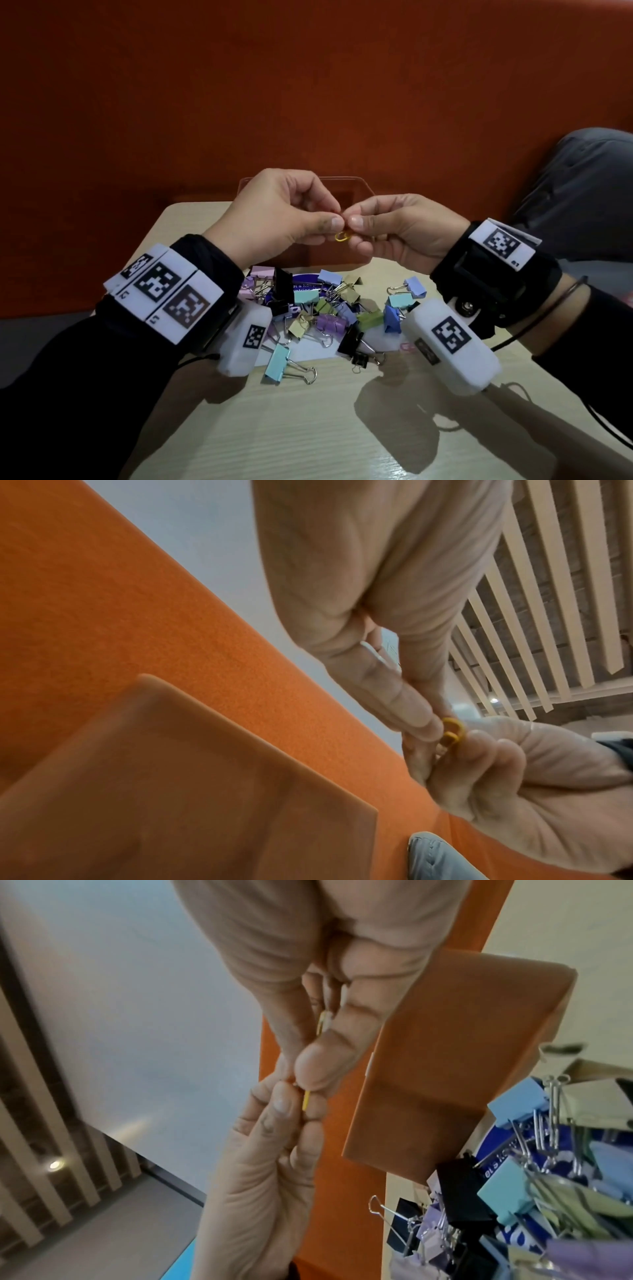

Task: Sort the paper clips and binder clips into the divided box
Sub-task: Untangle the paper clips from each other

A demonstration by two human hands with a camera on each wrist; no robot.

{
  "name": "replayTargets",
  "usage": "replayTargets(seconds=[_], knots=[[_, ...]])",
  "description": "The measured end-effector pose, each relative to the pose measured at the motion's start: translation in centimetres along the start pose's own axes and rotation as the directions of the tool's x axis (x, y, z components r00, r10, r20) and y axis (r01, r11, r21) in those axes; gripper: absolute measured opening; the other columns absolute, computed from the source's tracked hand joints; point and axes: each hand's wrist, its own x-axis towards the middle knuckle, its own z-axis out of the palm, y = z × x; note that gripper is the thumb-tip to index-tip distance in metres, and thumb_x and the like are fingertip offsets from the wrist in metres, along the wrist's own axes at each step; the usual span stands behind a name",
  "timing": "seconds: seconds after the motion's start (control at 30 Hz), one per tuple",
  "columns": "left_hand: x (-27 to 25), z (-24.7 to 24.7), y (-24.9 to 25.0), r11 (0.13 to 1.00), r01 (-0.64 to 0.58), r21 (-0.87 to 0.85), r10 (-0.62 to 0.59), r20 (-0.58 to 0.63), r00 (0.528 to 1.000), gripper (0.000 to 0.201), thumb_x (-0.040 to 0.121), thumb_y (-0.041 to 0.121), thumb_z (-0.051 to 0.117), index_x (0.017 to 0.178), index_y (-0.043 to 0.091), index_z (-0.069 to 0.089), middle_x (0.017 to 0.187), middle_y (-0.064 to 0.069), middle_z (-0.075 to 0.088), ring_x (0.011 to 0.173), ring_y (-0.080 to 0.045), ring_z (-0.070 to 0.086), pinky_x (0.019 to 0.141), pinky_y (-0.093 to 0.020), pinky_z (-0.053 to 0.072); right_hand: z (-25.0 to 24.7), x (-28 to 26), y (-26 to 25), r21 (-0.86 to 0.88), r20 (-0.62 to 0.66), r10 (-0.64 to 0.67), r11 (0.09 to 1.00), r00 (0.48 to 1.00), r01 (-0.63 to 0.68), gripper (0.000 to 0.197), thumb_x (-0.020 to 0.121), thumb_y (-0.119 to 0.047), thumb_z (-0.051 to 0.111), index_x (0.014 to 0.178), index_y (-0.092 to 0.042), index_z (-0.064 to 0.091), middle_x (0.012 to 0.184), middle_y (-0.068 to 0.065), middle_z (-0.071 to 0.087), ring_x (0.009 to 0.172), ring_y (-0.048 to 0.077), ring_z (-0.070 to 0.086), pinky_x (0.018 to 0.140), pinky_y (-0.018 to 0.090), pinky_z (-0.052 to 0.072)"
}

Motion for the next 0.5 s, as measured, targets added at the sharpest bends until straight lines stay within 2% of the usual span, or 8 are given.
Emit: replayTargets(seconds=[0.1, 0.2, 0.27, 0.37, 0.43, 0.5], knots=[[0.1, -0.1, -0.1, 1.0, -0.001, 0.002, 0.001, -0.036, 0.999, 0.012, 0.076, 0.002, 0.076, 0.078, 0.007, 0.065, 0.072, -0.008, 0.068, 0.068, -0.013, 0.071, 0.06, -0.022, 0.058, -0.2, -0.3, -0.2, 0.048, 0.02, 0.026, 0.998, 0.999, -0.027, 0.026, 0.068, 0.01, 0.06, 0.092, 0.004, 0.066, 0.072, 0.017, 0.069, 0.062, 0.021, 0.071, 0.058, 0.022, 0.059], [0.0, 0.2, -0.1, 1.0, 0.003, -0.002, -0.003, -0.017, 1.0, 0.011, 0.078, 0.0, 0.073, 0.078, 0.008, 0.065, 0.074, -0.01, 0.068, 0.068, -0.013, 0.07, 0.059, -0.022, 0.058, 0.2, -0.6, -0.2, 0.06, 0.003, 0.018, 0.998, 1.0, -0.018, 0.023, 0.08, 0.018, 0.051, 0.094, 0.005, 0.064, 0.073, 0.019, 0.07, 0.064, 0.021, 0.072, 0.061, 0.023, 0.059], [0.0, 0.3, -0.1, 1.0, 0.008, 0.002, -0.008, -0.003, 1.0, 0.01, 0.08, 0.003, 0.072, 0.08, 0.011, 0.066, 0.077, -0.01, 0.067, 0.069, -0.012, 0.07, 0.06, -0.023, 0.058, 0.6, -0.7, -0.1, 0.061, -0.041, -0.002, 0.998, 0.999, 0.004, 0.021, 0.087, 0.016, 0.046, 0.089, 0.002, 0.062, 0.067, 0.016, 0.069, 0.057, 0.018, 0.07, 0.056, 0.021, 0.058], [0.0, 0.3, -0.1, 0.999, 0.016, -0.04, -0.016, -0.008, 1.0, 0.008, 0.083, 0.006, 0.07, 0.083, 0.011, 0.063, 0.078, -0.008, 0.068, 0.07, -0.016, 0.072, 0.058, -0.025, 0.058, 1.2, -0.6, 0.0, 0.033, -0.121, -0.073, 0.996, 0.99, 0.077, 0.018, 0.088, 0.012, 0.05, 0.084, -0.002, 0.06, 0.062, 0.011, 0.064, 0.049, 0.012, 0.064, 0.048, 0.018, 0.055], [-0.1, 0.3, 0.0, 0.995, 0.028, -0.093, -0.029, -0.011, 1.0, 0.009, 0.083, 0.006, 0.069, 0.084, 0.01, 0.061, 0.076, -0.009, 0.069, 0.072, -0.02, 0.073, 0.057, -0.024, 0.058, 1.5, -0.5, 0.0, -0.048, -0.161, -0.144, 0.989, 0.976, 0.138, 0.016, 0.086, 0.009, 0.055, 0.083, -0.005, 0.062, 0.064, 0.008, 0.062, 0.049, 0.01, 0.06, 0.046, 0.017, 0.051], [-0.2, 0.5, 0.0, 0.998, 0.015, -0.058, -0.016, -0.022, 1.0, 0.011, 0.081, 0.006, 0.071, 0.083, 0.01, 0.061, 0.078, -0.011, 0.071, 0.075, -0.021, 0.074, 0.059, -0.024, 0.058, 1.4, -0.3, -0.1, -0.091, -0.185, -0.176, 0.983, 0.967, 0.161, 0.015, 0.086, 0.005, 0.058, 0.084, -0.008, 0.064, 0.065, 0.005, 0.064, 0.051, 0.01, 0.06, 0.046, 0.017, 0.048]])
